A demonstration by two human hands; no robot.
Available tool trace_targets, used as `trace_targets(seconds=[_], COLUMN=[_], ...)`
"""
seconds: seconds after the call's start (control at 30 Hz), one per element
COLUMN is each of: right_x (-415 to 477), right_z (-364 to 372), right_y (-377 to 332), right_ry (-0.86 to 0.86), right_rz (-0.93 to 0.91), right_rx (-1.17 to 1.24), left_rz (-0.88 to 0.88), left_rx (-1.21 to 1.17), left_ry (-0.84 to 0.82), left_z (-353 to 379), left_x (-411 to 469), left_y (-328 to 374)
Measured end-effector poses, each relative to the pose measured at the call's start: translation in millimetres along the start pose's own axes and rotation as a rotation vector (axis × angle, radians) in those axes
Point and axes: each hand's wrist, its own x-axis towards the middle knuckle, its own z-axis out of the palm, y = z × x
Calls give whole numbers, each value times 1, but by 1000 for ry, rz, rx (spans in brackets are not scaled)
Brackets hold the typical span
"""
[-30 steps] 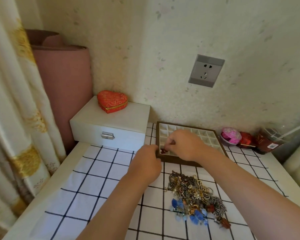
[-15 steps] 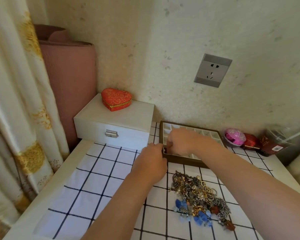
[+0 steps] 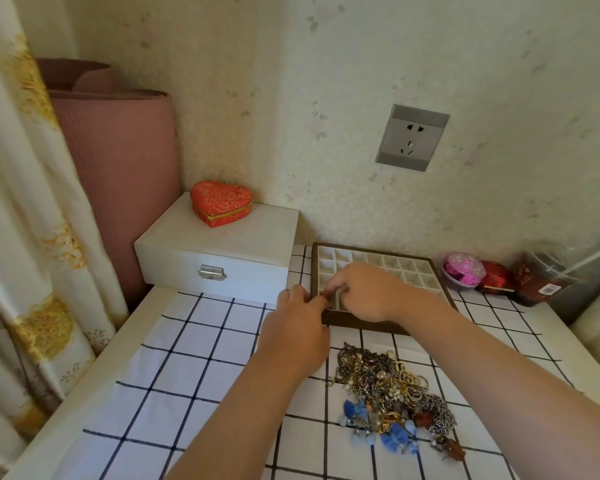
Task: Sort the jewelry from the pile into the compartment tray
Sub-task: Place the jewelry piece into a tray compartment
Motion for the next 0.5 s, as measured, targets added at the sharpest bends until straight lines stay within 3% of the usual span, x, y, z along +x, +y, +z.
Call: trace_targets(seconds=[0.17,0.3,0.5], right_x=[-2,-4,-8], right_z=[5,9,11], right_y=[8,5,10], right_ry=[64,39,189], right_rz=[-17,-43,-51], right_rx=[34,-6,37], left_rz=[1,-32,-72], left_rx=[44,-95,-188], left_ry=[-15,14,7], left_z=[2,-3,-3], left_x=[1,4,6], left_y=[1,-2,-5])
